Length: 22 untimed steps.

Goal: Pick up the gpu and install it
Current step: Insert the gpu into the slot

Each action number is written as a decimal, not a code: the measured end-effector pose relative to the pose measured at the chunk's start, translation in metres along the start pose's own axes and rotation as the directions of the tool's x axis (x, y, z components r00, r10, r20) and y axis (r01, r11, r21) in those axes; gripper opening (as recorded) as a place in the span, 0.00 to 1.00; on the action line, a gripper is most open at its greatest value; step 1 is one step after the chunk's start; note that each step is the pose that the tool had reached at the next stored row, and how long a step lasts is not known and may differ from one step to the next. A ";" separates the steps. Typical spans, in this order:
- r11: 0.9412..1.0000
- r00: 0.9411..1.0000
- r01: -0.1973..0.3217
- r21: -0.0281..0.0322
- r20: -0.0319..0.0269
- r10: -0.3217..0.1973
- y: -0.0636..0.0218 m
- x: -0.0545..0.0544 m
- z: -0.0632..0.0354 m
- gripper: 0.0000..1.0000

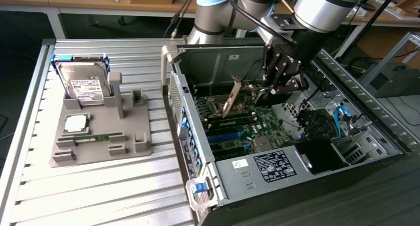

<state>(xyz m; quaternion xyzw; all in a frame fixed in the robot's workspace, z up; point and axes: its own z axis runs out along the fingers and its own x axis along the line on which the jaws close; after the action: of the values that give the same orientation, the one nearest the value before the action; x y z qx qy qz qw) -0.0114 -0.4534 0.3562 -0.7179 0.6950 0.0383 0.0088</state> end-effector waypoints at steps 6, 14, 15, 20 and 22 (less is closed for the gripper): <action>1.000 1.000 0.000 0.000 0.000 0.000 0.0002 0.001 0.0032 0.27; 1.000 1.000 0.000 0.000 0.000 0.000 0.0089 0.004 0.0086 0.27; 1.000 1.000 -0.001 0.000 0.000 0.001 0.0102 0.004 0.0099 0.27; 1.000 1.000 -0.008 0.000 0.000 0.008 0.0145 0.004 0.0156 0.27; 1.000 1.000 -0.009 0.001 0.000 0.009 0.0167 0.004 0.0175 0.27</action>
<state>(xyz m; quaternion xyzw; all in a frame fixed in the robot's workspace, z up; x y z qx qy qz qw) -0.0287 -0.4567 0.3392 -0.7147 0.6983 0.0380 0.0087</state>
